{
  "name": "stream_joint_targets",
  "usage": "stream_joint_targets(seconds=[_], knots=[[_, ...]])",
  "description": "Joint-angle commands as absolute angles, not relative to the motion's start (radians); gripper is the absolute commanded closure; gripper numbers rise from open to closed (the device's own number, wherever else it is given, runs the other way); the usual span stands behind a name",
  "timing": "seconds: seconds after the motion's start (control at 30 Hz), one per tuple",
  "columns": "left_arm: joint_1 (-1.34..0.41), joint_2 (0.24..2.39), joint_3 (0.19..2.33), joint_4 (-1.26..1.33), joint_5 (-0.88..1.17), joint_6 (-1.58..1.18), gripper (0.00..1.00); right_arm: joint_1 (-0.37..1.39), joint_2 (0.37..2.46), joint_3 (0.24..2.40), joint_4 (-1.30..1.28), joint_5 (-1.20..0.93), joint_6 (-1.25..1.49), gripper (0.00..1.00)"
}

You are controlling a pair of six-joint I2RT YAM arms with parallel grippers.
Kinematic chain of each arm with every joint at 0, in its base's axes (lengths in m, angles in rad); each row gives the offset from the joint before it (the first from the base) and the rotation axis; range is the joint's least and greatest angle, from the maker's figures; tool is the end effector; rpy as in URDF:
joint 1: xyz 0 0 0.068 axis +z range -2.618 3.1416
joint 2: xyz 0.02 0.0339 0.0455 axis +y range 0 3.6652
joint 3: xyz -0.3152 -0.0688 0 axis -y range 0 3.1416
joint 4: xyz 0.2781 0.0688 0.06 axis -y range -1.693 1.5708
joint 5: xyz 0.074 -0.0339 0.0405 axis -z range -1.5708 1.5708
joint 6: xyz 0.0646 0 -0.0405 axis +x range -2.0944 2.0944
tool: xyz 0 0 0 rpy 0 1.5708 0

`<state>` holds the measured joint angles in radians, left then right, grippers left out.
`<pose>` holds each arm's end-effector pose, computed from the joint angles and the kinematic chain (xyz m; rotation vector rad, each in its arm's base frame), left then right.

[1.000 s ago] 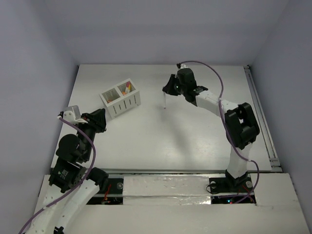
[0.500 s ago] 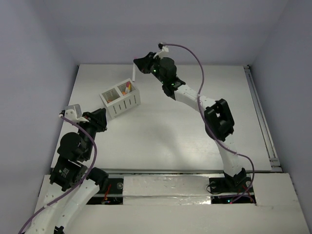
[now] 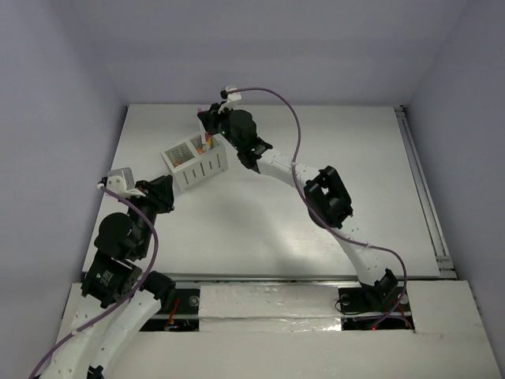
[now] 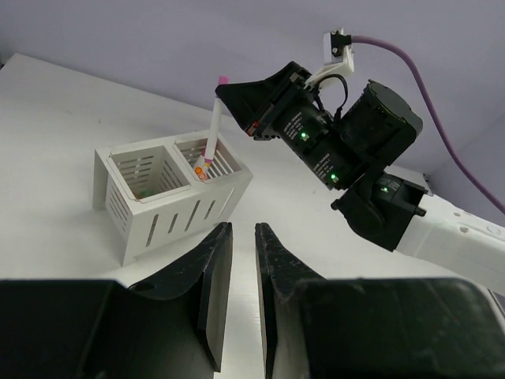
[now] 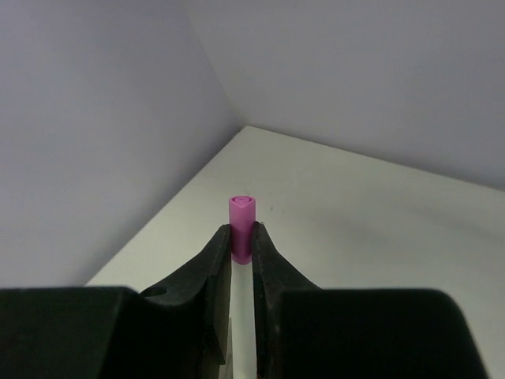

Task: Sort the stationery into containers
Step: Place the pen in the storage box.

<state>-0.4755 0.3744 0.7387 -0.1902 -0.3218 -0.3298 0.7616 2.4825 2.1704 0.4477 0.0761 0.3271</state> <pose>0.0968 -0.0269 0.4074 -0.1674 1.4103 -0.4427 0.5023 0.4722 0.2969 -0.2575 1.4677 0.8348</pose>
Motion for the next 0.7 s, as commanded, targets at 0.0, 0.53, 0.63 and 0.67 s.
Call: stream_joint_targets(seconds=[0.0,0.53,0.63,0.67], knots=[[-0.471,0.391,0.75,-0.133,-0.316,-0.316,0.84,0.791,2.488,2.235,0.494,0.149,0.189,1.0],[-0.471,0.393,0.749,-0.133,-0.318,-0.311,0.84,0.811,2.33,1.955,0.632,0.198,0.129,0.35],[-0.462,0.396,0.75,-0.132,-0.318,-0.313,0.84,0.811,2.212,1.876,0.69,0.189,0.138,0.26],[-0.462,0.399,0.749,-0.132,-0.316,-0.313,0.84,0.811,2.177,1.811,0.705,0.187,0.141,0.24]])
